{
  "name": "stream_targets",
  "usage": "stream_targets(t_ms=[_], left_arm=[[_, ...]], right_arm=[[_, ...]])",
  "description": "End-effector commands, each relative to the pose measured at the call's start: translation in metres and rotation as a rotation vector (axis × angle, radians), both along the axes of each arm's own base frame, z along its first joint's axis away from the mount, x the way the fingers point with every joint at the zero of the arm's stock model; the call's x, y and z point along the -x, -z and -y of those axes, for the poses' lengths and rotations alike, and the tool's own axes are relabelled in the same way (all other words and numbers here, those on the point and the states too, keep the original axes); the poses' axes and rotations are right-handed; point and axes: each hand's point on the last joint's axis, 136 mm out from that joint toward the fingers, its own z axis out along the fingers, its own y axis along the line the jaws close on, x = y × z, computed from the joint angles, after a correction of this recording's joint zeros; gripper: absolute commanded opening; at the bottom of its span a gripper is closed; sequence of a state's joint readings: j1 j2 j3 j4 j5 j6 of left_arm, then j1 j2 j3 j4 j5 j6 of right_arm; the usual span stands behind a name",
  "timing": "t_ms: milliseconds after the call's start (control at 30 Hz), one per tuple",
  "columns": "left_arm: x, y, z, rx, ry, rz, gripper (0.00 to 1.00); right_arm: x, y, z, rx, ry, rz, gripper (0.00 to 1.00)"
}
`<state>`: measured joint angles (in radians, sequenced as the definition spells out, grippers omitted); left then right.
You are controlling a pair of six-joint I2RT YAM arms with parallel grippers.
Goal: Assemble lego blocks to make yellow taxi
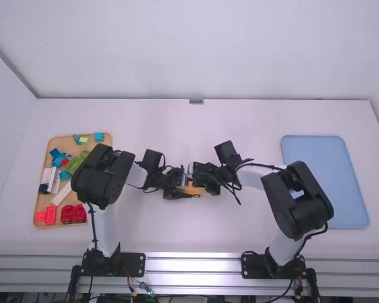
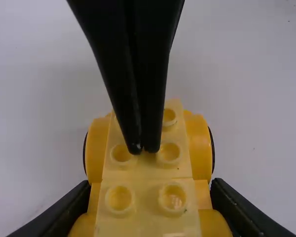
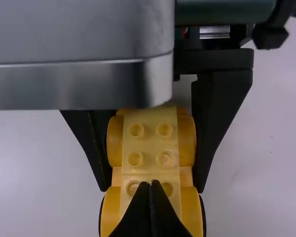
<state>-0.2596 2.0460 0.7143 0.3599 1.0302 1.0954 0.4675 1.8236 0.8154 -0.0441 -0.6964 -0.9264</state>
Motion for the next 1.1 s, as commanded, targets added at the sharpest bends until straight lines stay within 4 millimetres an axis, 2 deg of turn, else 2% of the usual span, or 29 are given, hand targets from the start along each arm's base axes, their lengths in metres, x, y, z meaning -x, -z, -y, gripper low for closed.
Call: stream_targets(t_ms=[0, 67, 167, 267, 300, 367, 400, 433, 500, 533, 567, 667, 767, 833, 900, 1067], left_arm=[[0.005, 0.000, 0.004, 0.017, 0.018, -0.022, 0.37], [0.005, 0.000, 0.005, 0.020, 0.020, -0.020, 0.37], [0.003, -0.001, 0.005, 0.023, 0.013, -0.021, 0.38], [-0.003, -0.001, 0.007, 0.010, -0.026, -0.042, 0.40], [-0.007, 0.001, 0.005, -0.001, -0.045, -0.041, 0.40], [-0.008, 0.001, 0.006, -0.007, -0.049, -0.040, 0.40], [-0.008, 0.001, 0.006, -0.006, -0.047, -0.039, 0.40], [-0.008, 0.000, 0.007, -0.002, -0.043, -0.036, 0.40], [-0.008, -0.001, 0.008, 0.004, -0.038, -0.033, 0.41], [-0.008, -0.001, 0.008, 0.004, -0.038, -0.034, 0.41], [-0.009, -0.001, 0.008, 0.002, -0.040, -0.032, 0.42], [-0.011, -0.002, 0.008, 0.000, -0.042, -0.026, 0.51], [-0.011, -0.002, 0.008, 0.001, -0.043, -0.024, 0.73], [-0.011, -0.001, 0.008, 0.000, -0.043, -0.026, 0.82], [-0.011, -0.002, 0.008, -0.002, -0.045, -0.028, 0.99], [-0.022, -0.010, -0.007, -0.048, -0.131, -0.068, 0.99]], right_arm=[[0.011, 0.052, 0.029, 0.205, 0.043, -0.044, 0.00], [0.011, 0.050, 0.027, 0.182, 0.029, -0.046, 0.00], [0.002, 0.038, 0.020, 0.104, 0.039, -0.029, 0.00], [-0.010, 0.006, 0.007, -0.059, 0.019, 0.010, 0.00], [-0.015, -0.014, 0.004, -0.141, 0.009, 0.037, 0.00], [-0.023, -0.037, 0.005, -0.215, 0.006, 0.076, 0.00], [-0.027, -0.044, 0.006, -0.231, 0.018, 0.084, 0.04], [-0.032, -0.051, 0.009, -0.242, 0.046, 0.086, 0.12], [-0.048, -0.067, 0.023, -0.234, 0.164, 0.075, 0.89], [-0.050, -0.069, 0.026, -0.226, 0.185, 0.072, 0.99], [-0.052, -0.072, 0.031, -0.214, 0.215, 0.068, 0.99], [-0.053, -0.078, 0.045, -0.180, 0.273, 0.055, 0.99], [-0.050, -0.079, 0.049, -0.168, 0.279, 0.049, 0.99], [-0.049, -0.079, 0.048, -0.170, 0.276, 0.047, 0.99], [-0.048, -0.079, 0.045, -0.168, 0.268, 0.052, 0.99], [-0.045, -0.081, 0.038, -0.170, 0.233, 0.072, 0.99]])
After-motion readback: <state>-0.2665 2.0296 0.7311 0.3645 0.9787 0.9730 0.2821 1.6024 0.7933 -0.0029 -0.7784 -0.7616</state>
